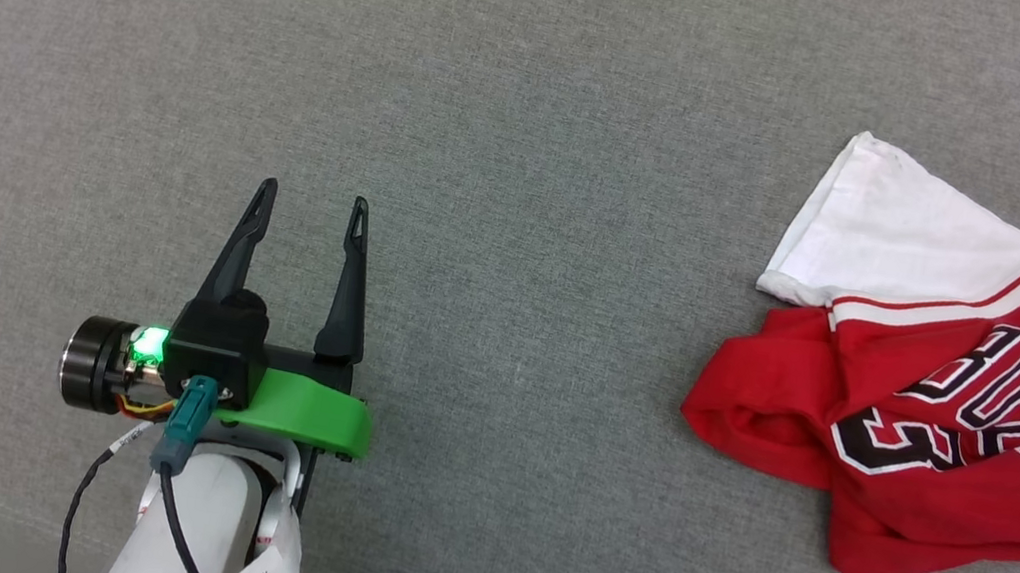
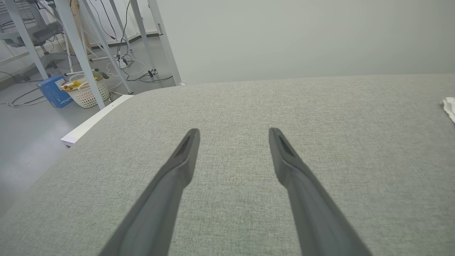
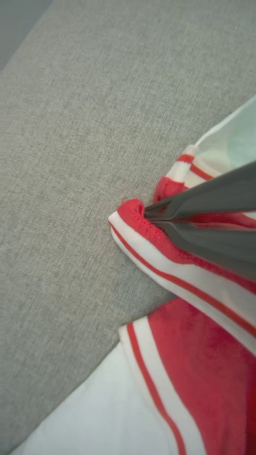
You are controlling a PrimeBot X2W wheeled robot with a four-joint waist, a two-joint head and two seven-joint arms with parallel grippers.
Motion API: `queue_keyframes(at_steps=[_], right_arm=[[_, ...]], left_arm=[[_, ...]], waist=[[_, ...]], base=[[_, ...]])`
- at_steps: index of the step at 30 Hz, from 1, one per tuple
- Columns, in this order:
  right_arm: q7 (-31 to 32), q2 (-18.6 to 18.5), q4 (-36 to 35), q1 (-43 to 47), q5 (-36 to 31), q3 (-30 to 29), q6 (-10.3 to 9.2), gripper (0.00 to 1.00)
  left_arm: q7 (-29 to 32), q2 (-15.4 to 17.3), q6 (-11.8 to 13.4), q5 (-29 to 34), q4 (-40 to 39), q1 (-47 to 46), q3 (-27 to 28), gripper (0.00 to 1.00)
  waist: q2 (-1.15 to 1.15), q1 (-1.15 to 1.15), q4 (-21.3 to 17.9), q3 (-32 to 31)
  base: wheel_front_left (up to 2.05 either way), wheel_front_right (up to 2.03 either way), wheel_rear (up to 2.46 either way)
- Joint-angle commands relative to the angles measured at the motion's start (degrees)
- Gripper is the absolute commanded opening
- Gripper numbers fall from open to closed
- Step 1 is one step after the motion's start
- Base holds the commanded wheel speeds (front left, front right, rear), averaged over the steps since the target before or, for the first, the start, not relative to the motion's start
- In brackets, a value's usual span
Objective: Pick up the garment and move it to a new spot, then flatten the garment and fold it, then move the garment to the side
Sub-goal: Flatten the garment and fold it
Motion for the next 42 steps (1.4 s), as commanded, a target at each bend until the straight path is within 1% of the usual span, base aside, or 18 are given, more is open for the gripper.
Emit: queue_keyframes(at_steps=[1, 3, 4, 5, 6, 11, 15, 17, 19, 21, 23, 28, 29, 32, 34, 37, 41, 42], right_arm=[[-0.9, 1.5, 1.7, 0.4, 0.9, 1.9, 0.03, 0.0], [-3.4, 1.4, 2.7, -0.2, 1.6, 2.7, 0.03, 0.0], [-5.1, 1.1, 2.8, -0.4, 1.4, 3.0, 0.03, 0.15], [-7.5, 0.7, 2.8, -0.6, 1.2, 3.3, 0.03, 0.97], [-9.9, 0.6, 2.5, -0.6, 1.6, 3.1, 0.03, 1.0], [-18.7, 0.7, -1.1, 0.4, 0.4, 2.8, 0.03, 1.0], [-25.7, 2.1, -4.5, 2.6, -2.6, -1.2, 0.03, 1.0], [-29.7, 3.9, -6.4, 4.6, -5.0, -5.0, 0.03, 1.0], [-33.6, 7.3, -8.5, 7.8, -6.9, -9.7, 0.03, 1.0], [-36.2, 10.0, -10.3, 10.9, -8.8, -13.3, 0.03, 1.0], [-38.8, 13.4, -12.6, 14.8, -12.6, -17.5, 0.03, 1.0], [-41.4, 21.8, -18.6, 24.3, -19.4, -25.9, 0.03, 1.0], [-41.6, 23.7, -20.1, 26.7, -20.5, -27.3, 0.03, 1.0], [-42.2, 27.4, -24.0, 32.5, -23.7, -30.3, 0.03, 1.0], [-42.4, 29.9, -26.4, 35.7, -24.7, -31.4, 0.03, 1.0], [-42.6, 32.3, -29.3, 39.4, -26.2, -32.2, 0.03, 1.0], [-42.7, 34.9, -32.2, 42.7, -27.5, -32.2, 0.03, 1.0], [-42.8, 35.3, -32.8, 43.2, -28.2, -32.0, 0.03, 1.0]], left_arm=[[-0.3, -0.4, 0.4, 0.0, -0.2, -0.7, 0.1, 1.0], [-0.3, -0.4, 0.4, 0.2, 0.0, -0.2, 0.3, 1.0], [-0.3, -0.3, 0.4, 0.3, 0.0, -0.1, 0.4, 1.0], [-0.3, -0.2, 0.4, 0.4, 0.1, 0.1, 0.5, 1.0], [-0.3, -0.1, 0.3, 0.4, 0.2, 0.3, 0.7, 1.0], [-0.3, 1.1, 0.6, 0.6, 0.2, 2.4, 2.2, 1.0], [-0.3, 1.9, 0.4, 0.7, 0.3, 3.6, 2.8, 1.0], [-0.3, 2.2, 0.2, 0.7, 0.3, 4.1, 2.9, 1.0], [-0.3, 2.7, -0.2, 0.8, 0.2, 4.3, 3.0, 1.0], [-0.3, 3.2, -0.6, 0.9, 0.3, 4.3, 3.0, 1.0], [-0.3, 3.9, -1.2, 0.9, 0.4, 4.0, 3.1, 1.0], [-0.3, 5.8, -3.4, 0.8, 1.4, 2.2, 2.9, 1.0], [-0.3, 6.4, -4.6, 0.6, 2.1, 1.5, 2.5, 1.0], [-0.3, 7.7, -7.9, -0.6, 4.5, -1.8, 1.7, 1.0], [-0.3, 8.9, -9.4, -0.9, 6.4, -4.8, 1.0, 1.0], [0.0, 10.6, -11.1, -1.4, 9.6, -10.2, -1.0, 1.0], [4.1, 12.8, -12.1, -4.0, 13.1, -19.0, -5.4, 1.0], [5.5, 13.4, -12.2, -5.3, 13.8, -21.6, -7.5, 1.0]], waist=[[0.0, -0.01, -0.2, -0.5], [0.0, -0.01, -0.7, -1.4], [0.0, -0.01, -0.9, -1.9], [0.0, -0.01, -1.1, -2.5], [0.0, -0.01, -1.4, -3.3], [0.0, -0.01, -4.0, -6.9], [0.0, -0.01, -5.7, -9.5], [0.0, -0.01, -6.5, -10.6], [0.0, -0.01, -7.4, -11.9], [0.0, -0.01, -8.1, -12.8], [0.0, -0.01, -9.0, -13.9], [0.0, -0.01, -10.7, -15.6], [0.0, -0.01, -11.1, -15.8], [0.0, -0.01, -12.0, -16.1], [0.0, -0.01, -12.8, -16.1], [0.0, -0.01, -14.1, -15.8], [0.0, -0.01, -16.1, -14.9], [0.0, -0.01, -16.7, -14.5]], base=[[0.0, 0.0, 0.0], [0.0, 0.0, 0.0], [0.0, 0.0, 0.0], [0.0, 0.0, 0.0], [0.0, 0.0, 0.0], [0.0, 0.0, 0.0], [0.0, 0.0, 0.0], [0.0, 0.0, 0.0], [0.0, 0.0, 0.0], [0.0, 0.0, 0.0], [0.0, 0.0, 0.0], [0.0, 0.0, 0.0], [0.0, 0.0, 0.0], [0.0, 0.0, 0.0], [0.0, 0.0, 0.0], [0.0, 0.0, 0.0], [0.0, 0.0, 0.0], [0.0, 0.0, 0.0]])
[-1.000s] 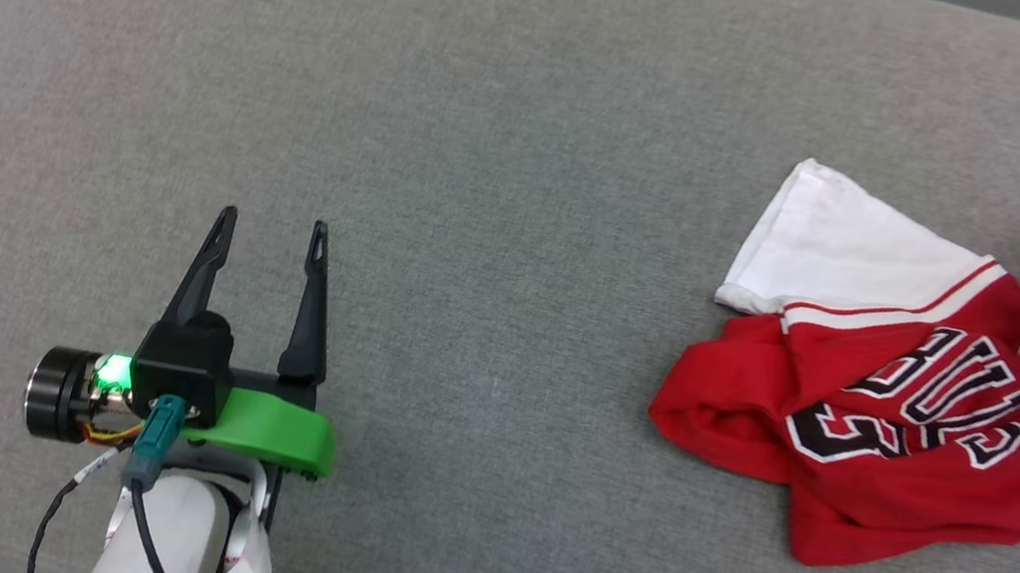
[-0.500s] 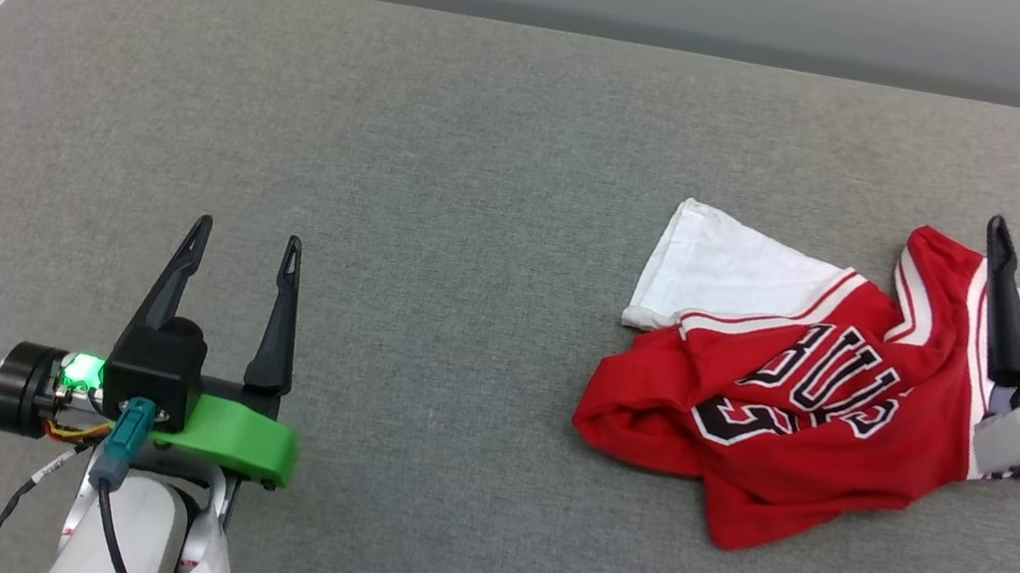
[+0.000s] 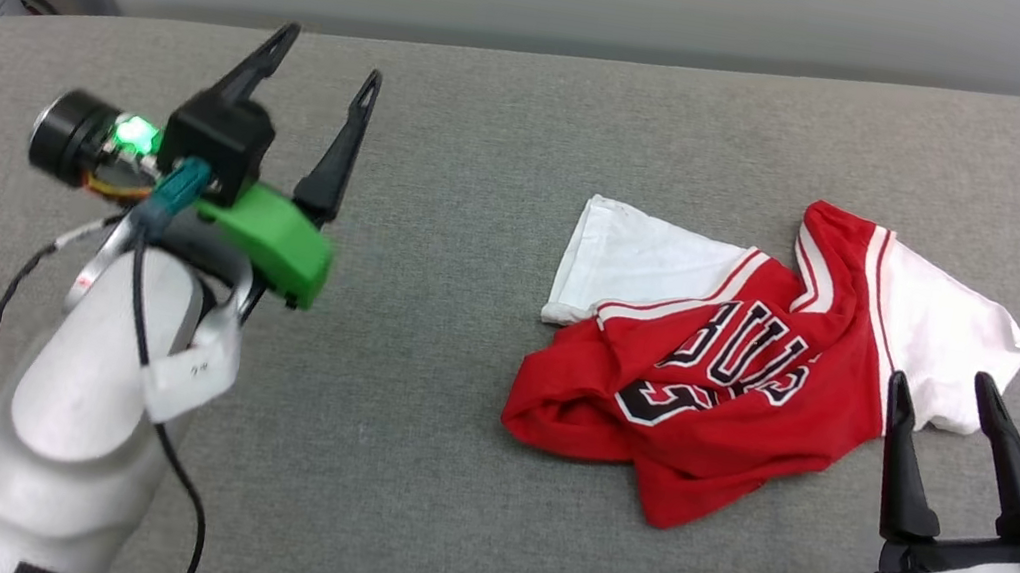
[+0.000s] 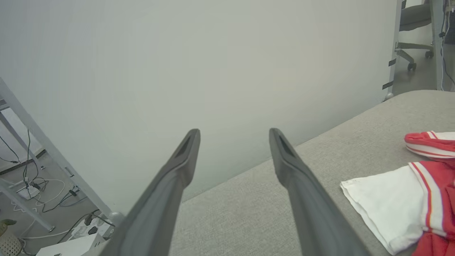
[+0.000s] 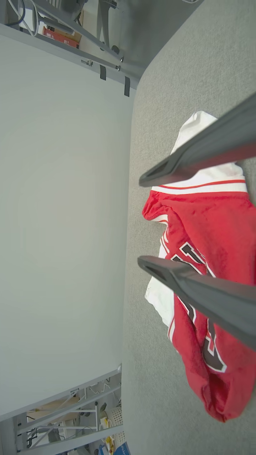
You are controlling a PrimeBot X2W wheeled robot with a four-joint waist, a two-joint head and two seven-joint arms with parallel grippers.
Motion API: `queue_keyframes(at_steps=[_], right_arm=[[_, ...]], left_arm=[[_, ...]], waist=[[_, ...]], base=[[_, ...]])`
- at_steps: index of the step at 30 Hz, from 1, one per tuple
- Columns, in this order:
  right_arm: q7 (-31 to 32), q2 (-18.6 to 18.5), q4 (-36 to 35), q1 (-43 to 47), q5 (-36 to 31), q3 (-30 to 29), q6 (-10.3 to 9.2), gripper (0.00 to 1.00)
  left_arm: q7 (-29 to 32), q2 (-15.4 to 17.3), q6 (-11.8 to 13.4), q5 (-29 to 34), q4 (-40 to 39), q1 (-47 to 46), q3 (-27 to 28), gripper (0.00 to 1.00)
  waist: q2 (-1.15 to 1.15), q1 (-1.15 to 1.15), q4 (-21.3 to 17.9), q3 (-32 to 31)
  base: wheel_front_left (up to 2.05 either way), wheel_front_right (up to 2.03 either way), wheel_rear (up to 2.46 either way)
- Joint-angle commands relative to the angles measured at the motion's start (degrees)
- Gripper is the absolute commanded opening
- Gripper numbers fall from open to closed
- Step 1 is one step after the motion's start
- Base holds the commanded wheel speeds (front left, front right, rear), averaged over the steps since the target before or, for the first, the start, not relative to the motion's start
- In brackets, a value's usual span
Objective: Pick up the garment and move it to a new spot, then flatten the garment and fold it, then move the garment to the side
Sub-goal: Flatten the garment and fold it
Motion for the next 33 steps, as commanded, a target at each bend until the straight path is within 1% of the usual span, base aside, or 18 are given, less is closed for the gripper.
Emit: queue_keyframes(at_steps=[1, 5, 8, 11, 15, 17, 21, 25, 31, 33], right_arm=[[-0.5, 0.3, -0.7, 0.7, -0.9, 0.1, -0.04, 1.0], [-0.5, 1.2, -0.6, 0.6, -1.5, 0.6, -0.04, 1.0], [-0.6, 1.6, -0.7, -0.3, -2.3, 1.4, -0.04, 1.0], [-0.6, 1.7, -0.9, -1.4, -3.8, 1.9, -0.04, 1.0], [-0.6, 2.0, -1.1, -2.9, -5.1, 2.8, -0.04, 1.0], [-0.6, 2.2, -1.2, -3.5, -5.5, 3.1, -0.04, 1.0], [-0.6, 2.6, -1.0, -4.9, -6.1, 3.8, -0.04, 1.0], [-0.6, 2.8, -0.8, -6.8, -6.9, 4.7, -0.04, 1.0], [-0.6, 3.2, -0.5, -8.9, -7.4, 5.8, -0.04, 1.0], [-0.6, 3.4, -0.4, -9.4, -7.5, 6.1, -0.04, 1.0]], left_arm=[[2.0, 0.8, -0.2, -2.4, 0.8, -3.2, -2.9, 1.0], [11.2, 3.5, -0.3, -12.3, 3.2, -12.9, -13.6, 1.0], [19.7, 5.1, -0.3, -19.9, 5.4, -20.0, -21.0, 1.0], [28.6, 5.2, -0.3, -27.3, 7.7, -25.9, -27.3, 1.0], [38.7, 4.8, -0.3, -34.0, 11.0, -31.9, -34.2, 1.0], [42.4, 4.3, -0.3, -36.3, 12.5, -34.2, -37.3, 1.0], [47.2, 3.0, -0.3, -38.7, 16.2, -36.9, -43.1, 1.0], [49.9, 1.7, -0.3, -40.4, 20.3, -37.5, -47.9, 1.0], [50.7, 0.3, -0.3, -43.1, 23.8, -37.8, -53.1, 1.0], [51.3, 0.1, -0.3, -43.4, 23.8, -37.7, -54.9, 1.0]], waist=[[0.0, 0.0, -1.9, 1.2], [0.0, 0.0, -3.8, 3.1], [0.0, 0.0, -5.4, 4.8], [0.0, 0.0, -6.5, 6.6], [0.0, 0.0, -8.1, 8.8], [0.0, 0.0, -8.7, 9.9], [0.0, 0.0, -9.8, 12.1], [0.0, 0.0, -10.9, 14.0], [0.0, 0.0, -12.1, 16.2], [0.0, 0.0, -12.3, 16.7]], base=[[0.0, 0.0, 0.0], [0.0, 0.0, 0.0], [0.0, 0.0, 0.0], [0.0, 0.0, 0.0], [0.0, 0.0, 0.0], [0.0, 0.0, 0.0], [0.0, 0.0, 0.0], [0.0, 0.0, 0.0], [0.0, 0.0, 0.0], [0.0, 0.0, 0.0]])
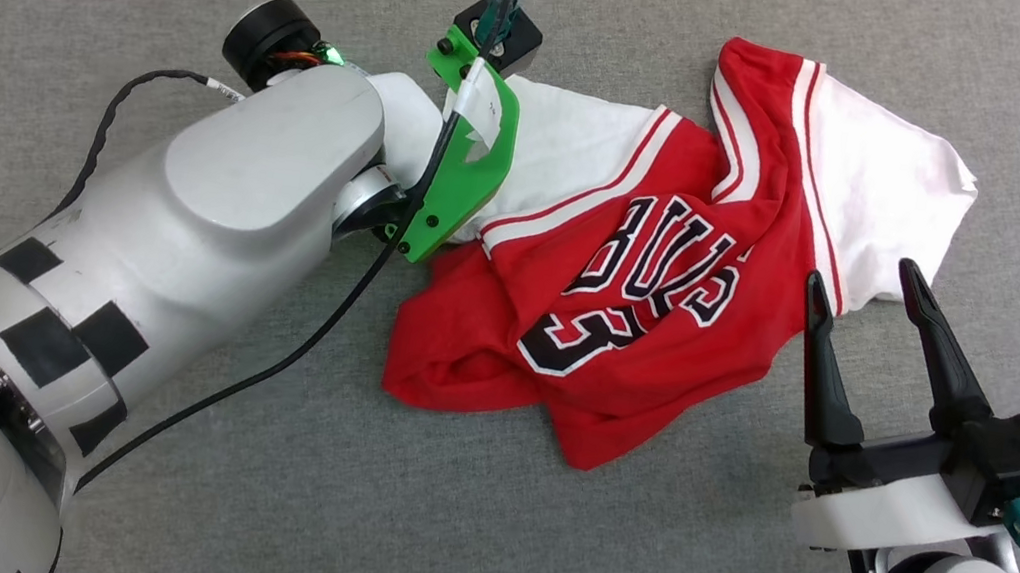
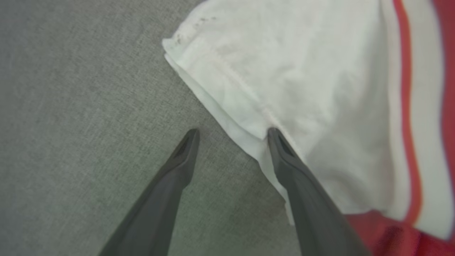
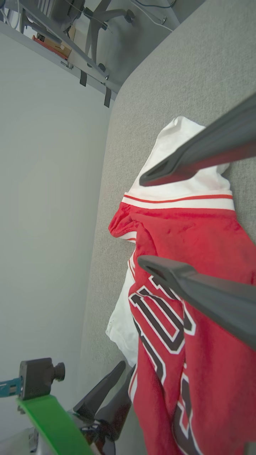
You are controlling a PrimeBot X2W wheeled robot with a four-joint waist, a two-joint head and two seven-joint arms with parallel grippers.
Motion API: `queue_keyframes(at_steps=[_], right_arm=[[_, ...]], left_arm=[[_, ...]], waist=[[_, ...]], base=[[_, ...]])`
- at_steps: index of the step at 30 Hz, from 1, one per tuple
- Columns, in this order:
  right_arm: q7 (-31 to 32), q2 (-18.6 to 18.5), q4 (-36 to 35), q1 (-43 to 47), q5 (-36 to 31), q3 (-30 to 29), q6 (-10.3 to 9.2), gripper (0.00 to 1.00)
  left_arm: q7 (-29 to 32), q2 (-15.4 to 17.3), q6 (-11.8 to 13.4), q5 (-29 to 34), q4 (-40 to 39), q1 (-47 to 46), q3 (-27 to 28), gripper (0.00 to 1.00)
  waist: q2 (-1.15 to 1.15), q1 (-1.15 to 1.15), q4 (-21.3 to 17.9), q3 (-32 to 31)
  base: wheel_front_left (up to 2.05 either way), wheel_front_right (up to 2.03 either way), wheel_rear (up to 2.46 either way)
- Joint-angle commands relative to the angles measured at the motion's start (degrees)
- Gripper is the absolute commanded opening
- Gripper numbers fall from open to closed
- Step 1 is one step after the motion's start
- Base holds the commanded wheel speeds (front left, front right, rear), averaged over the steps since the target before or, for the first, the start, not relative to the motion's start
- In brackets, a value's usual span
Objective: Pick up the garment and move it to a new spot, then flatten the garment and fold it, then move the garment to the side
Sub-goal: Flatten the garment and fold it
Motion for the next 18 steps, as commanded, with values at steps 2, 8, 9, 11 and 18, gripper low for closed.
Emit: queue_keyframes(at_steps=[2, 8, 9, 11, 18], right_arm=[[-0.5, 0.3, 0.5, -1.5, -0.3, 0.5, -0.04, 1.0], [-0.5, 0.5, 1.2, -2.3, -0.3, 0.6, -0.04, 1.0], [-0.5, 0.5, 1.3, -2.4, -0.4, 0.5, -0.04, 1.0], [-0.5, 0.5, 1.6, -2.4, -0.6, 0.2, -0.04, 1.0], [-0.5, -0.4, 2.5, 0.3, -1.5, -1.6, -0.04, 1.0]], left_arm=[[1.0, -0.3, -0.2, -1.4, -0.2, 1.0, -2.1, 1.0], [2.6, 2.3, -0.2, -0.9, -3.5, 1.7, -3.6, 0.0], [2.0, 2.6, -0.2, -0.5, -3.9, 1.5, -3.6, 0.0], [0.3, 3.1, -0.2, 0.3, -4.7, 1.0, -3.7, 0.0], [-18.0, 5.8, -0.2, 1.8, -7.9, -0.1, -2.7, 0.0]], waist=[[0.0, -0.01, -1.2, 1.5], [0.0, -0.01, -1.6, 2.3], [0.0, -0.01, -1.5, 2.3], [0.0, -0.01, -1.1, 1.8], [0.0, -0.01, 3.0, -4.0]], base=[[0.0, 0.0, 0.0], [0.0, 0.0, 0.0], [0.0, 0.0, 0.0], [0.0, 0.0, 0.0], [0.0, 0.0, 0.0]])
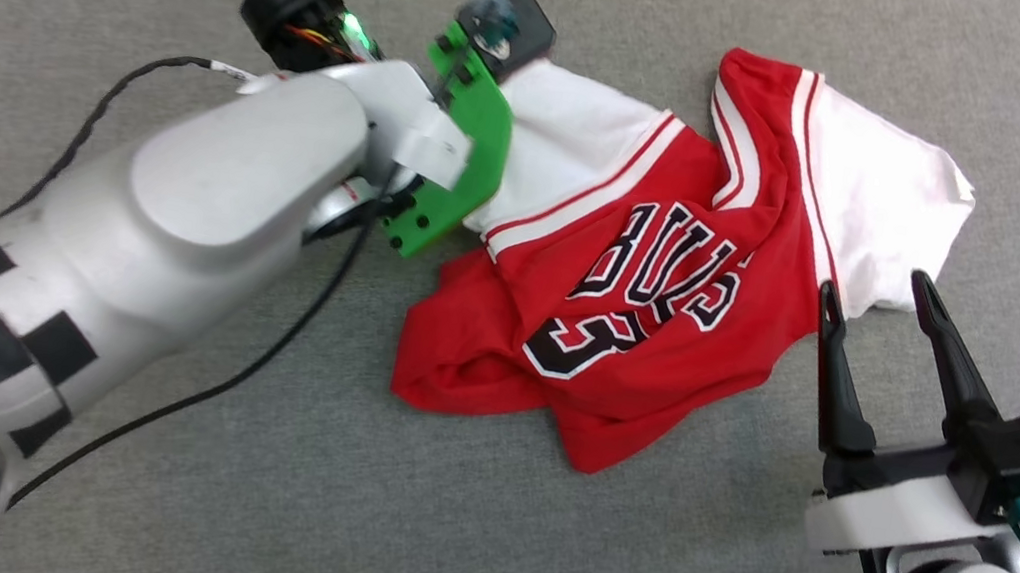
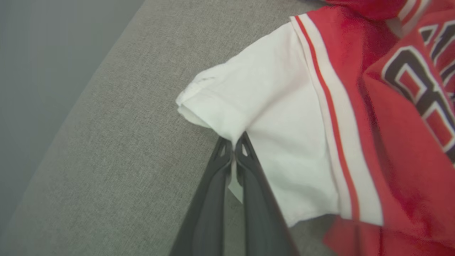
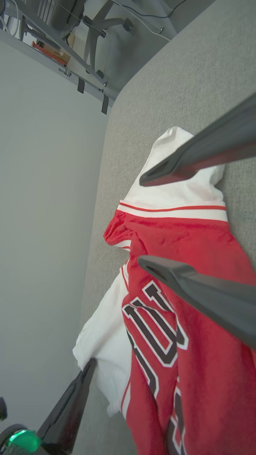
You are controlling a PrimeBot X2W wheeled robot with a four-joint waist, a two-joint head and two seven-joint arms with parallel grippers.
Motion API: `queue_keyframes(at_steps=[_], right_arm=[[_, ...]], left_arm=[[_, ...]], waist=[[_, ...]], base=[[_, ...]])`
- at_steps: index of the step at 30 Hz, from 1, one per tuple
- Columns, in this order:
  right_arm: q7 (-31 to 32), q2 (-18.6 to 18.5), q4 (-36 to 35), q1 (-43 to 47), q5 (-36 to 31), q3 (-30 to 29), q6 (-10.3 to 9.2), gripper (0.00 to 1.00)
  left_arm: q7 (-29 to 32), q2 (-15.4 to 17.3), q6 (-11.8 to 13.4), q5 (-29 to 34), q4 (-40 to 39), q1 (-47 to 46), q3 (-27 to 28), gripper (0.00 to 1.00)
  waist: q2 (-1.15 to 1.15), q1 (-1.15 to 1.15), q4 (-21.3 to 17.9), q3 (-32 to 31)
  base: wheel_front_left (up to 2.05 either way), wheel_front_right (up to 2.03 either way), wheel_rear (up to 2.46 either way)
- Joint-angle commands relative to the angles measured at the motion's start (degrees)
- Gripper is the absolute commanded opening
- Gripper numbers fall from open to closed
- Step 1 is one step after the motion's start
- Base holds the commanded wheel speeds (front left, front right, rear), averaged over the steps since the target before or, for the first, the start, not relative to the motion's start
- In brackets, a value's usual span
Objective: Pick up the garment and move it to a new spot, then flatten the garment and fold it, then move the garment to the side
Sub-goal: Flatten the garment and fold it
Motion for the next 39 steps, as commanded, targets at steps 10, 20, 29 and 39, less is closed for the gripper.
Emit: queue_keyframes(at_steps=[10, 20, 29, 39], right_arm=[[-0.5, -0.6, 0.7, 5.5, -1.1, -2.5, -0.04, 1.0], [-0.5, -1.6, 1.9, 6.5, -1.4, -2.1, -0.04, 1.0], [-0.5, -2.0, 2.8, 6.5, -1.6, -2.1, -0.04, 1.0], [-0.5, -2.1, 2.6, 7.9, -1.9, -3.6, -0.04, 1.0]], left_arm=[[-11.6, 12.7, 1.1, -3.7, -0.1, 8.2, 3.6, 0.0], [-14.2, 21.7, 5.6, -10.0, 2.1, 20.2, 5.8, 0.0], [-14.4, 20.1, 5.2, -14.8, 8.7, 27.6, 5.9, 0.0], [-19.0, 17.6, 3.3, -14.1, 12.7, 24.2, 6.9, 1.0]], waist=[[0.0, -0.01, 7.2, -7.5], [0.0, -0.01, 8.7, -8.5], [0.0, -0.01, 8.2, -8.4], [0.0, -0.01, 10.4, -10.4]], base=[[0.0, 0.0, 0.0], [0.0, 0.0, 0.0], [0.0, 0.0, 0.0], [0.0, 0.0, 0.0]])
